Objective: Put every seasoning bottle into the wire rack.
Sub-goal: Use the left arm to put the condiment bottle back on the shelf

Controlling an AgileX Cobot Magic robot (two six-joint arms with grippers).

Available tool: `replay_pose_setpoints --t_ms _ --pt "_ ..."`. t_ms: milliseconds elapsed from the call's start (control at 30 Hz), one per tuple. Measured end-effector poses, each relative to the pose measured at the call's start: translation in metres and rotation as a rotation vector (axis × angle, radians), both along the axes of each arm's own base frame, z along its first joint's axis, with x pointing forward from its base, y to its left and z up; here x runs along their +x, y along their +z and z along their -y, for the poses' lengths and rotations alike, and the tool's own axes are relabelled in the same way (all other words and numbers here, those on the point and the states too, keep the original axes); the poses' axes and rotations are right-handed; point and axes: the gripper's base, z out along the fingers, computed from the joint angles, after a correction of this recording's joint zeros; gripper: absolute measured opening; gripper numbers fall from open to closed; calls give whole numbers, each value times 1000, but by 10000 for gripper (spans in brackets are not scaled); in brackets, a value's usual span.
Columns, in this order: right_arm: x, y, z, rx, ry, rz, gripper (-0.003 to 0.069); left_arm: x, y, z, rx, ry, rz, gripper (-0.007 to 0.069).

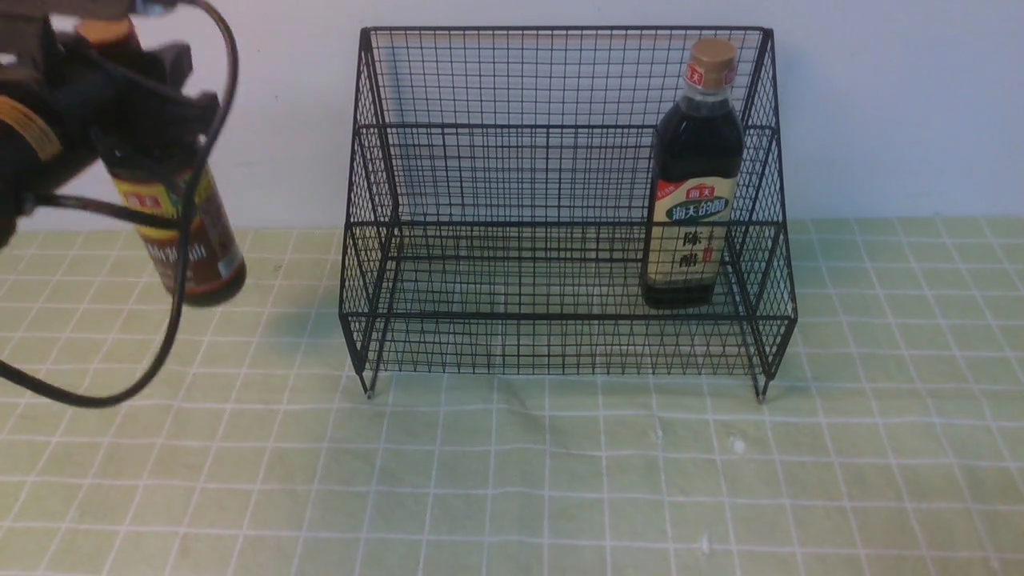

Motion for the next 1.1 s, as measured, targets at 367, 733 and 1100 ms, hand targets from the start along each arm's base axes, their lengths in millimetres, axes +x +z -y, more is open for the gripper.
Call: replay_pose_setpoints --t_ms 367,733,1100 --pt "0 0 0 0 0 0 -15 -6 93 49 -112 -194 260 258" --pt "0 0 0 0 0 0 -15 54 62 127 -132 -361 164 258" --pt "0 0 0 1 0 0 -15 90 19 144 -142 -393 109 258"
